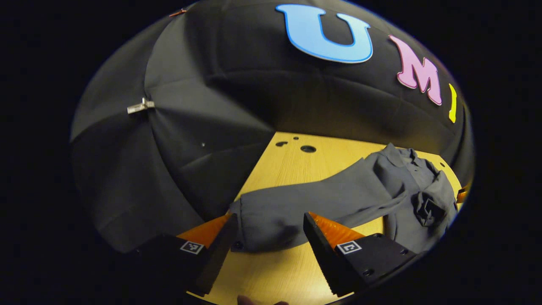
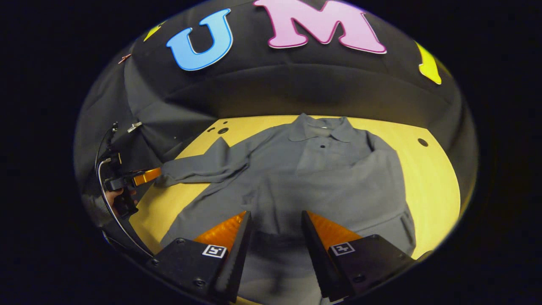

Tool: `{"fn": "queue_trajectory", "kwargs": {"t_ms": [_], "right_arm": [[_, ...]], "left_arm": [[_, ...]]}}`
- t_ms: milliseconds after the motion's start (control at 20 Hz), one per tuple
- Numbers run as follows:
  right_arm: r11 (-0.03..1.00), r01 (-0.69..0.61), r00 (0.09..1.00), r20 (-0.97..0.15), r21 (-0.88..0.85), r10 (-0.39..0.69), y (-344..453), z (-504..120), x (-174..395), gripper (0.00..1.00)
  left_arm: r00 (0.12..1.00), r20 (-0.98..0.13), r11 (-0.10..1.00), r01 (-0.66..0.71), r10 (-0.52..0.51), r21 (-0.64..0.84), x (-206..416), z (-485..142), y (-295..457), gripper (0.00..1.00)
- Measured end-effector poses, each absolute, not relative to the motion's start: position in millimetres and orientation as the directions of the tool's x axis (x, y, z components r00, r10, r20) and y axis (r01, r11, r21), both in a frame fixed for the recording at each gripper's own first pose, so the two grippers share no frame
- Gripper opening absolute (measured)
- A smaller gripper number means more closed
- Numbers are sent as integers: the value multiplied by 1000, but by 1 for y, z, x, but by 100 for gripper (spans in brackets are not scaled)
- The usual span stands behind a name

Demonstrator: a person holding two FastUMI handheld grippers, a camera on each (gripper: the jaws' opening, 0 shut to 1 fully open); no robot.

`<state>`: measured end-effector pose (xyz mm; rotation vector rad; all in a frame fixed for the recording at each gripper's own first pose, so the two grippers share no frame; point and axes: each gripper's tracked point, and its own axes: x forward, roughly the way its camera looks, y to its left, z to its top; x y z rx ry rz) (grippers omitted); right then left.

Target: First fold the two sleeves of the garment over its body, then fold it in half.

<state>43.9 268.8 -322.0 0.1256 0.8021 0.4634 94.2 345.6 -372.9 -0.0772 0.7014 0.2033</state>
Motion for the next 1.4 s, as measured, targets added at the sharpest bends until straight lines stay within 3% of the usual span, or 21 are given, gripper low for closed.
{"fn": "queue_trajectory", "kwargs": {"t_ms": [400,600,700,850,1150,1400], "right_arm": [[938,-245,653,-674,245,347,210,-320,29,74],[944,-221,678,-656,247,330,196,-309,23,73],[947,-224,681,-659,228,320,189,-307,17,73],[950,-218,689,-654,222,311,182,-305,8,73],[956,-193,705,-646,222,292,162,-301,-4,73],[964,-158,732,-630,214,260,138,-299,-4,73]], "left_arm": [[651,-729,971,-225,213,82,101,-423,356,98],[652,-735,975,-216,185,54,102,-428,350,90],[647,-752,984,-177,125,12,106,-425,336,78],[626,-773,994,-91,104,60,110,-426,327,7],[730,-675,991,-131,106,14,117,-377,316,6],[834,-547,997,-68,71,25,129,-298,279,6]]}}
